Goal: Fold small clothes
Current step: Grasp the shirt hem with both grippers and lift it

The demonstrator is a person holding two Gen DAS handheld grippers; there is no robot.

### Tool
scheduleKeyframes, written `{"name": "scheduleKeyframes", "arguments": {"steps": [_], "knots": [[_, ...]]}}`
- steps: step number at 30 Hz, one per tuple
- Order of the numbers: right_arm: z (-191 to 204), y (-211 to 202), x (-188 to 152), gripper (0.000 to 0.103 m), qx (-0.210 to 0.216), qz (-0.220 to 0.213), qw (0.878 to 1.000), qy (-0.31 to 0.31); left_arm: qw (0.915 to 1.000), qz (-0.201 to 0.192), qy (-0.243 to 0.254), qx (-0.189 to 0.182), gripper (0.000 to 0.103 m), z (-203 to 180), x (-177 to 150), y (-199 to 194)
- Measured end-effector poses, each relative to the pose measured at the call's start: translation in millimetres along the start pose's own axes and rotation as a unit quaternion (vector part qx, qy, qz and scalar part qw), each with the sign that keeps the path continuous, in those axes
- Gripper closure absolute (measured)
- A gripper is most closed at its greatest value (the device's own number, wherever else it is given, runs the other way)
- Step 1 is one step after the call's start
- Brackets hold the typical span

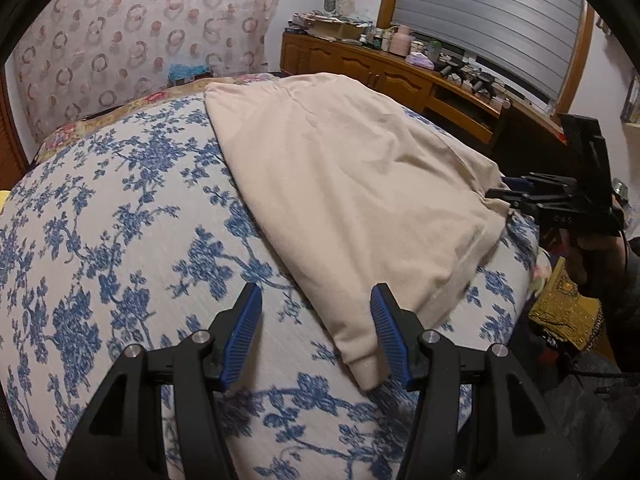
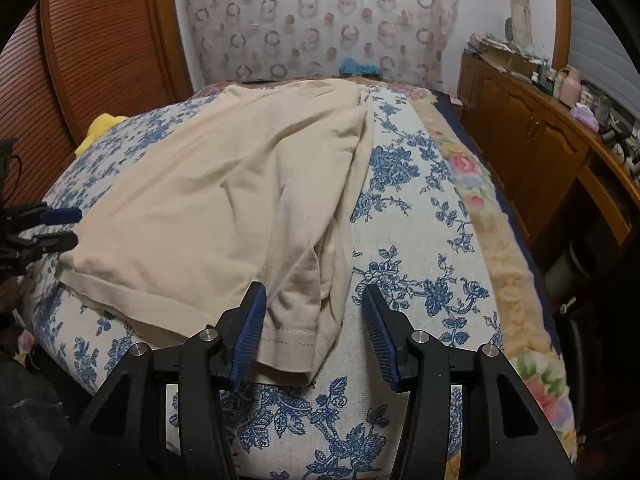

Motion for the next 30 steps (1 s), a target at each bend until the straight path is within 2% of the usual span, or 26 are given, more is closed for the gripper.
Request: {"name": "scheduleKeyframes", "arguments": {"steps": [11, 13, 15, 17, 19, 20, 21, 22, 25, 30], "knots": [[13, -4, -10, 0.053, 0.04, 0.016, 0.999, -0.003, 0.9998, 0.004, 0.0, -0.019, 0.047, -9, -8, 0], [18, -4, -11, 0.057, 0.053, 0.019, 0.998, -0.003, 0.9995, 0.001, -0.007, -0.031, 0.048, -11, -8, -1], [19, -3, -11, 0.059, 0.053, 0.019, 0.998, -0.006, 0.9992, 0.001, -0.008, -0.039, 0.056, -14, -8, -2], [21, -3, -11, 0.065, 0.057, 0.02, 0.998, -0.008, 0.9989, 0.001, -0.006, -0.046, 0.062, -18, -8, -2], [23, -3, -12, 0.073, 0.061, 0.02, 0.998, -0.011, 0.9987, 0.002, -0.002, -0.05, 0.074, -22, -9, -2], [24, -4, -12, 0.076, 0.065, 0.019, 0.998, -0.012, 0.9986, 0.002, 0.0, -0.052, 0.076, -23, -9, -2], [27, -3, -12, 0.087, 0.073, 0.02, 0.997, -0.011, 0.9986, 0.002, 0.001, -0.054, 0.084, -25, -9, -2], [29, -3, -12, 0.091, 0.08, 0.018, 0.997, -0.01, 0.9984, 0.003, 0.001, -0.056, 0.097, -25, -9, -1], [31, -6, -10, 0.095, 0.092, 0.006, 0.996, -0.005, 0.999, -0.001, -0.003, -0.045, 0.1, -19, -5, -3], [27, -23, 15, 0.096, 0.119, -0.042, 0.992, 0.021, 0.9978, -0.052, -0.009, -0.042, 0.102, -6, 28, -25]]}}
Point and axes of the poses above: each gripper's, at about its wrist camera, not at the fingertips, and y roughly the way its jaws point, z to its left, x to its top, the point moved 10 cm from there along y, roughly the way its jaws point, and after that the axes turned 10 degrees about y, right-handed, at the moved point
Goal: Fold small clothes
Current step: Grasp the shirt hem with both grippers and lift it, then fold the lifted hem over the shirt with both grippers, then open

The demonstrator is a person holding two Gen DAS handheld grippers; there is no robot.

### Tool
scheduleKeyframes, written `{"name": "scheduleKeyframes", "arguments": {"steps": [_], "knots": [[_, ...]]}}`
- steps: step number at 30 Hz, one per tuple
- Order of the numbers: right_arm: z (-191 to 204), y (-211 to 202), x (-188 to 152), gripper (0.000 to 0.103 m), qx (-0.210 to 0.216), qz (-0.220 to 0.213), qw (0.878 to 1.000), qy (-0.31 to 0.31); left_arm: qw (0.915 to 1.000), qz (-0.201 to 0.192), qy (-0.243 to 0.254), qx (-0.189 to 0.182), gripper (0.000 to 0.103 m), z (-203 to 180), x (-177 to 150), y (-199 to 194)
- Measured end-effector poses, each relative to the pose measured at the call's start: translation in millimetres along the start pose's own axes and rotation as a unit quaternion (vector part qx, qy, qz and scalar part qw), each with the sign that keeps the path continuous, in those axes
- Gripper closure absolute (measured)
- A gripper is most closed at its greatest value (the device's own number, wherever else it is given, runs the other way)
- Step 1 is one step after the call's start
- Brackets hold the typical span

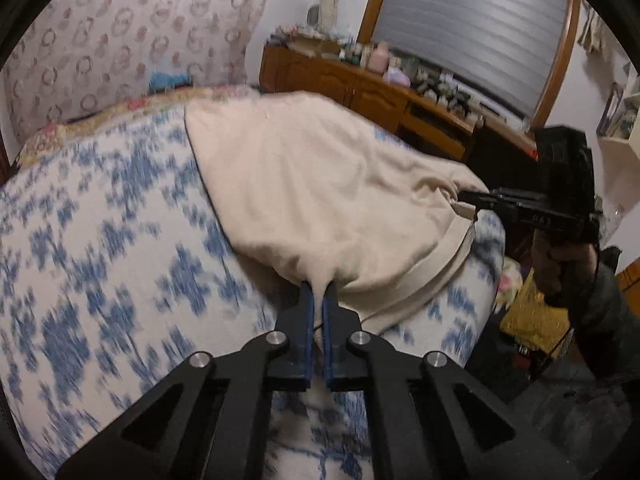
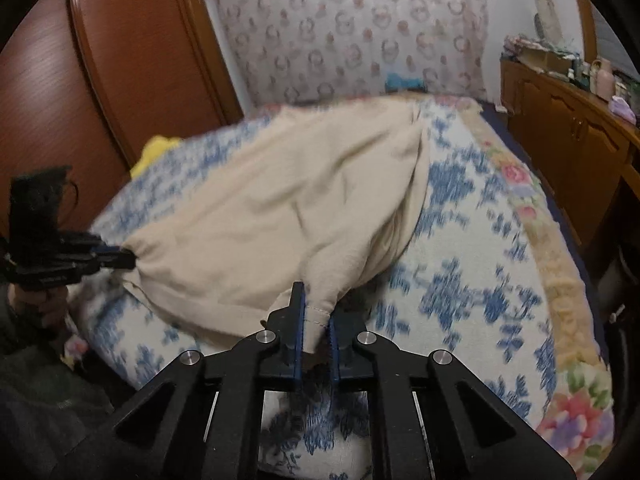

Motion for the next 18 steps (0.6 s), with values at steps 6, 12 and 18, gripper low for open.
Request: {"name": "scheduleKeyframes", "arguments": {"steps": [6, 12, 18], "knots": [[5, -13, 52, 0.097, 0.009, -0.048, 0.999, -0.004, 0.9986, -0.053, 0.001, 0.002, 0.102, 23, 57, -11], [10, -8, 103, 0.097, 0.01, -0.07, 0.997, -0.024, 0.9967, -0.079, -0.005, 0.015, 0.102, 59, 108, -2], [4, 16, 151, 0.097, 0.001, -0.073, 0.997, -0.039, 0.9963, -0.078, -0.021, 0.03, 0.102, 98, 144, 22]]}}
Point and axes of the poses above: each gripper's, at about its wrist camera, not at the fingertips, and y roughly the way its jaws point, z to its left, x to its top, the point moved 10 cm from there along y, roughly the way its jaws point, and after that the axes turned 10 degrees about y, right-handed, at the moved point
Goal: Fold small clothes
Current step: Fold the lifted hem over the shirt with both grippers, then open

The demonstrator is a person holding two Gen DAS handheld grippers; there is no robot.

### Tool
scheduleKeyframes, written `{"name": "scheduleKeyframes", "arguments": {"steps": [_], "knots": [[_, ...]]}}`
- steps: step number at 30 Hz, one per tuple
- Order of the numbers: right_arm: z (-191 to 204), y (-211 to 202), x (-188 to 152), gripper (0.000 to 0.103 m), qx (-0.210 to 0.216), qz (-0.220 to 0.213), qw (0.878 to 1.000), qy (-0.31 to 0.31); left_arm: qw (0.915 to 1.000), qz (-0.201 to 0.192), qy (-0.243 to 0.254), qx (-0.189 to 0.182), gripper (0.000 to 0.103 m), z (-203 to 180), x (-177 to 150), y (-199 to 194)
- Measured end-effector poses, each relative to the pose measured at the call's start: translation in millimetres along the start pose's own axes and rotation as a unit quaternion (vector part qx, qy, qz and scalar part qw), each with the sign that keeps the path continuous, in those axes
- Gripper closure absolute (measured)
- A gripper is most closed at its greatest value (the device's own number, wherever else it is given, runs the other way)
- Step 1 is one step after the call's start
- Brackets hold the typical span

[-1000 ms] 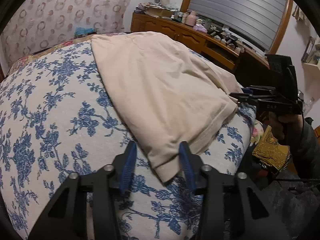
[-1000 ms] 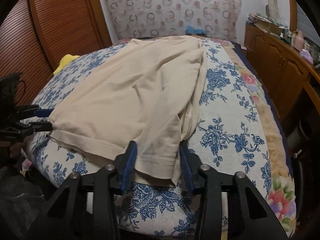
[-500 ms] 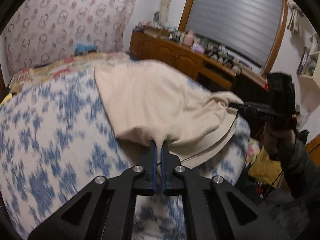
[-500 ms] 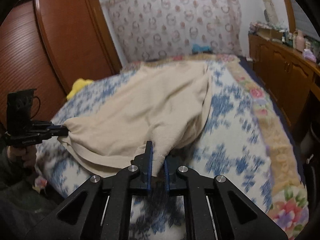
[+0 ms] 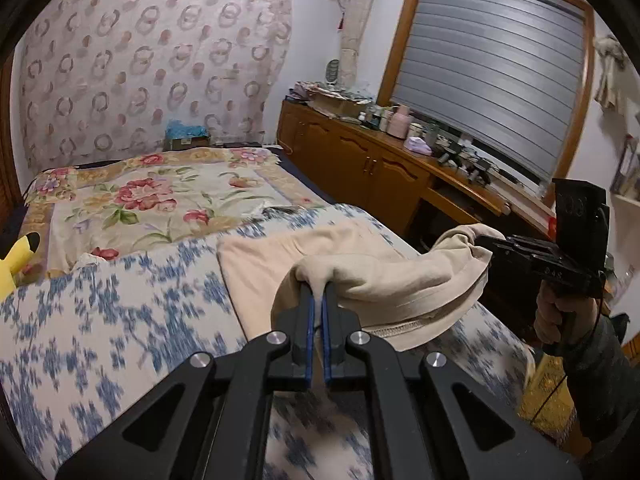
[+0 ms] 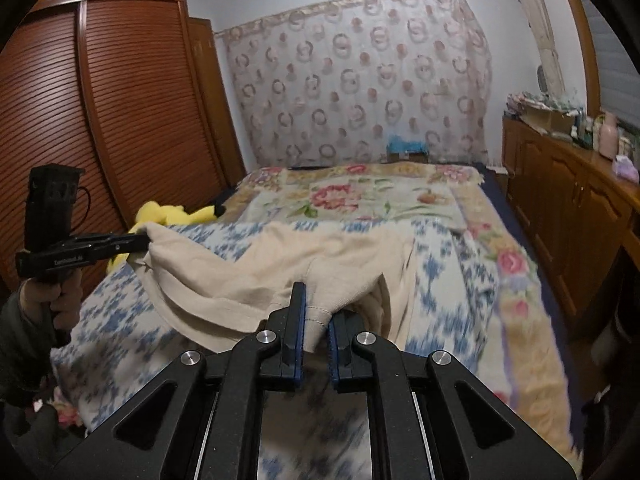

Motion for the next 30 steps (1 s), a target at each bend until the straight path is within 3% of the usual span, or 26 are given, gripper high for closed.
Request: {"name": "scheduleKeyframes", "arguments": {"steps": [9, 19, 26, 29, 30], "knots": [[-39, 72, 28, 0.096, -0.024, 0.043, 0.999, 0.016, 0.9985, 0.043, -0.032, 0.011, 0.102, 52, 15, 71], [-62, 125, 31, 0.096, -0.034, 0.085, 0.995, 0.026, 0.9945, 0.092, -0.047, 0.019, 0.102, 82, 8, 120], [-67, 136, 31, 0.091, -0.044, 0.097, 0.994, 0.02, 0.9934, 0.103, -0.046, 0.016, 0.1, 85, 3, 131], [-67, 131, 34, 0.085, -0.047, 0.091, 0.995, 0.013, 0.9937, 0.103, -0.042, 0.015, 0.089, 88, 3, 127], [-70, 127, 35, 0.076, -0.06, 0.086, 0.995, 0.009, 0.9937, 0.104, -0.04, 0.016, 0.079, 89, 0, 125]]}}
Point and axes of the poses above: each gripper's, at about its wrist camera, not at the fingertips, and y roughly the way its jaws point, z to its left, x to its top, the point moved 10 cm from there along y, roughly the way its jaws point, and after that the axes turned 10 degrees about y, right-handed, at the moved point
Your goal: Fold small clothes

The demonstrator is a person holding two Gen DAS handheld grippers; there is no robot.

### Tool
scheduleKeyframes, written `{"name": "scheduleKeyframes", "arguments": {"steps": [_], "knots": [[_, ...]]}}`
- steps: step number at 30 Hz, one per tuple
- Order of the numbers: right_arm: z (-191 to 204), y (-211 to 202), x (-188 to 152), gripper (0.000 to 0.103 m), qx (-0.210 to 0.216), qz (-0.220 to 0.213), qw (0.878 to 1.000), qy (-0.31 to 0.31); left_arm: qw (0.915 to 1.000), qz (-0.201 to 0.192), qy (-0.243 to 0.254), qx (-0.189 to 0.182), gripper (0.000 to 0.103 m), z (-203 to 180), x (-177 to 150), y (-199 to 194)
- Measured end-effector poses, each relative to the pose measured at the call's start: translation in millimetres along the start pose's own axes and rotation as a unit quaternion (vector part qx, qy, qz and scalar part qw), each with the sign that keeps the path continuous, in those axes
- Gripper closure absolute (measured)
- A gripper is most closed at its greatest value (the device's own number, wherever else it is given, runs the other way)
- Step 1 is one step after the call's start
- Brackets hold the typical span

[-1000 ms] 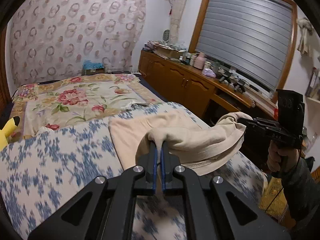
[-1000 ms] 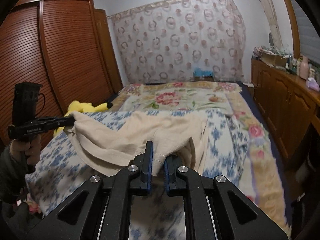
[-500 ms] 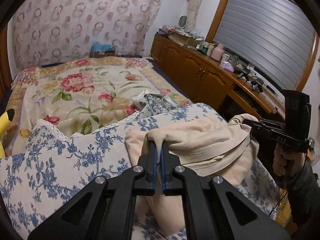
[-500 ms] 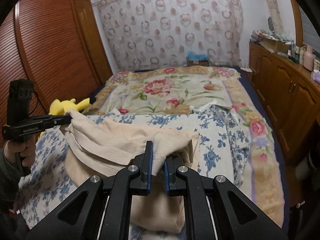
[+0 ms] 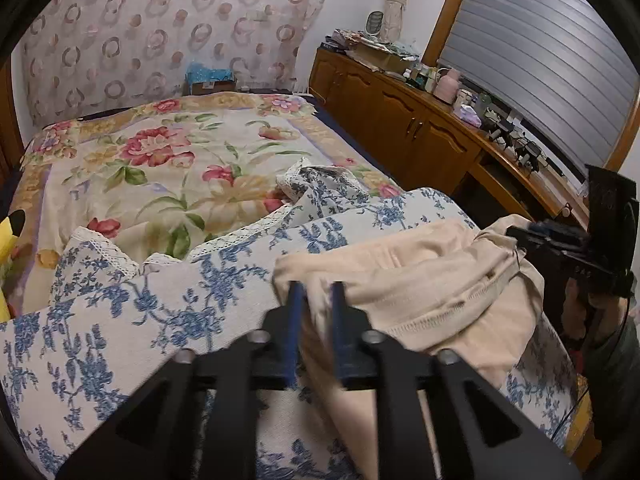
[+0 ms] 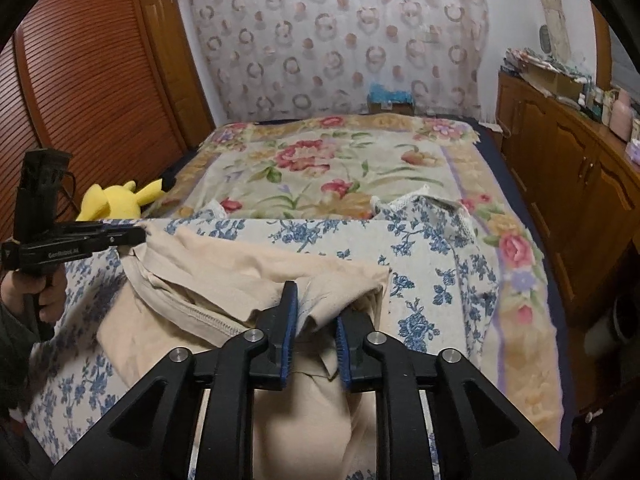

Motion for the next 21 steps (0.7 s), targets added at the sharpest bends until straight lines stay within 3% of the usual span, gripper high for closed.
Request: {"name": "scheduleKeyframes", "arguments": {"steps": [1, 3, 9, 15, 21], "knots": [[-4, -4, 1, 0.058, -0.015, -0.008, 1.0, -0.002, 1.0, 0.004, 0.003, 0.002, 0.073, 2, -4, -1], [-10, -12, 2, 0.051, -0.025, -0.016, 1.0, -0.004, 0.9999, 0.014, 0.008, 0.006, 0.065, 7, -11, -1], [-28, -22, -9, 0.05, -0.043, -0.005, 0.999, -0.02, 0.9994, 0.028, 0.02, -0.001, 0.048, 5, -33, -8], [-21, 9, -21, 0.05, -0.038, 0.04, 0.997, -0.063, 0.9982, 0.045, 0.04, -0.009, 0.048, -10, -33, 6], [-4, 30, 1, 0.05, -0.014, 0.03, 0.995, -0.094, 0.9982, 0.03, 0.053, 0.0, 0.048, -12, -7, 22]]}}
Point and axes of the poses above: each gripper's, at about its wrist camera, not at the fingertips, and y roughly the way its jaws point, z to its left, x to its top, the point moved 10 cm from there along y, roughly the way its jaws point, and after that the axes turned 10 degrees about y, right-handed, at the moved point
